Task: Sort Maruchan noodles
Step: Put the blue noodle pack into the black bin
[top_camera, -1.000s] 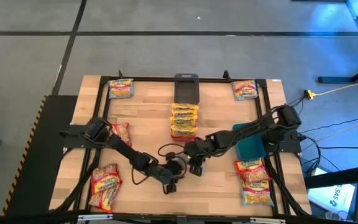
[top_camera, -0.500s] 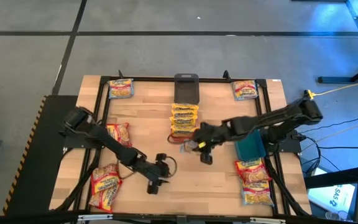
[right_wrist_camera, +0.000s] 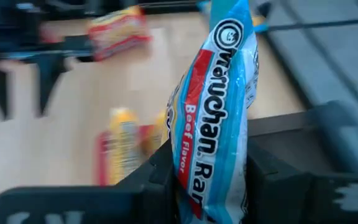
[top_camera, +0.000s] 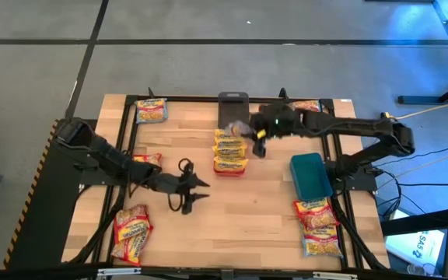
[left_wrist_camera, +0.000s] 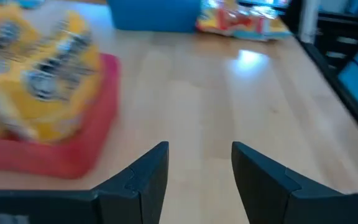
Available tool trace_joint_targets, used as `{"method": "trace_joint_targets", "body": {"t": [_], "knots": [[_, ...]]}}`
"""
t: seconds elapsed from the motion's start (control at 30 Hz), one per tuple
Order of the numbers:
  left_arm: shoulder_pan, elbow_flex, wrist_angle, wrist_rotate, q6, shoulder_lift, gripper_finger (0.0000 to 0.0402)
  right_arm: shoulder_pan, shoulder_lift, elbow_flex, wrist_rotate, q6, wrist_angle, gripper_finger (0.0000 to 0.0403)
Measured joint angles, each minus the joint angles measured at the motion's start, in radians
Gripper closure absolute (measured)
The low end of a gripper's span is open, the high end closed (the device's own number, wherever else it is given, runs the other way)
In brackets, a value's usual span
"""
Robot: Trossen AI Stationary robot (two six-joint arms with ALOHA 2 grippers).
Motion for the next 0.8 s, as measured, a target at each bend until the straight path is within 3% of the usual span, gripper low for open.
{"method": "trace_joint_targets", "body": {"t": [0.27, 0.37, 0.8], "knots": [[0.121, -0.003, -0.006, -0.008, 0.077, 0.006, 0.0232, -0.230, 0.028, 0.005, -0.057, -0.204, 0.169, 0.0311], [0.154, -0.003, -0.006, -0.008, 0.083, 0.006, 0.0232, -0.301, 0.075, 0.064, -0.098, -0.264, 0.146, 0.0311], [0.241, -0.003, -0.006, -0.005, 0.108, 0.006, 0.0232, -0.492, 0.517, 0.665, -0.311, -0.443, -0.253, 0.0311]]}}
